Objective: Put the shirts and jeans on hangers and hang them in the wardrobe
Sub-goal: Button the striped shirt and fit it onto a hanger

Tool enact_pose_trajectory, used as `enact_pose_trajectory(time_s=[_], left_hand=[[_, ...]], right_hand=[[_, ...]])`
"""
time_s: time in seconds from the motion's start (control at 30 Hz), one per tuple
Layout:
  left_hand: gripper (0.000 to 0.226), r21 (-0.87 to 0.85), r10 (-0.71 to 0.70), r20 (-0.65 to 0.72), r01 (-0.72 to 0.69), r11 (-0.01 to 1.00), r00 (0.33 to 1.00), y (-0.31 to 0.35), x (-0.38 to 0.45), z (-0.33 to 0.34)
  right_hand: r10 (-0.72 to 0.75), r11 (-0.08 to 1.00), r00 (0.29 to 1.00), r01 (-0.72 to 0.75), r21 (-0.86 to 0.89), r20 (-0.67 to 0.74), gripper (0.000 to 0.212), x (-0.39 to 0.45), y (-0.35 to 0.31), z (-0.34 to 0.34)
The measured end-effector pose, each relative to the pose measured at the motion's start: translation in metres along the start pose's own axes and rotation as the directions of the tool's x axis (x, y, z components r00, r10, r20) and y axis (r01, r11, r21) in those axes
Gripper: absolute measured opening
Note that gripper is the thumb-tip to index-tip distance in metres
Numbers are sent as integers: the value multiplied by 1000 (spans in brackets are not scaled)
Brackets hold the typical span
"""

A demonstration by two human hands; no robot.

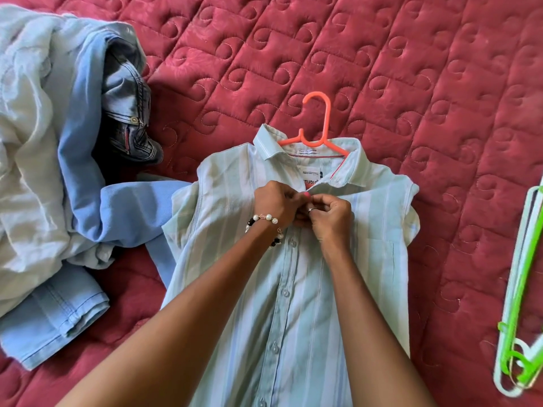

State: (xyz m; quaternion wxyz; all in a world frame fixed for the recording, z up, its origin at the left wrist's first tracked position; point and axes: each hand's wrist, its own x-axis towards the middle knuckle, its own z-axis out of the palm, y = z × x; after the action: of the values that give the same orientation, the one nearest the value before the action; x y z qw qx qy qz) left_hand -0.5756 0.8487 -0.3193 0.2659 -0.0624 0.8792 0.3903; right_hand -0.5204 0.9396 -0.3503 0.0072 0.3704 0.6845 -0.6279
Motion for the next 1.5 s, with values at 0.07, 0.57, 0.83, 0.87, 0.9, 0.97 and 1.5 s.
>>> enact_pose_trajectory(time_s=[0.07, 0.57, 0.83, 0.87, 0.9, 0.97, 1.5], left_hand=[[16, -5, -43, -42, 43, 999, 998, 4, -1, 1], [13, 20, -351, -127, 356, 934, 928, 24, -3, 8], [34, 67, -268, -50, 271, 960, 962, 20, 3, 1], [37, 69, -278, -37, 280, 958, 960, 19, 5, 0], [37, 70, -294, -34, 295, 953, 955, 18, 7, 0], [37, 52, -335, -36, 336, 940, 942, 17, 9, 2], [16, 368, 90, 22, -92, 925, 996, -4, 12, -1]], right_hand=[[-30, 999, 1000, 30, -45, -8, 30, -2, 2, 1], [-213, 974, 976, 208, -92, -43, 26, -10, 12, 2], [-259, 958, 963, 247, -144, -70, 5, -10, 15, 5], [-256, 960, 964, 244, -137, -75, 6, -10, 17, 6], [-255, 961, 964, 244, -127, -76, 7, -10, 19, 7], [-229, 970, 972, 222, -101, -60, 8, -9, 24, 5], [160, 975, 969, -126, -181, 187, 24, 17, 1, -4]])
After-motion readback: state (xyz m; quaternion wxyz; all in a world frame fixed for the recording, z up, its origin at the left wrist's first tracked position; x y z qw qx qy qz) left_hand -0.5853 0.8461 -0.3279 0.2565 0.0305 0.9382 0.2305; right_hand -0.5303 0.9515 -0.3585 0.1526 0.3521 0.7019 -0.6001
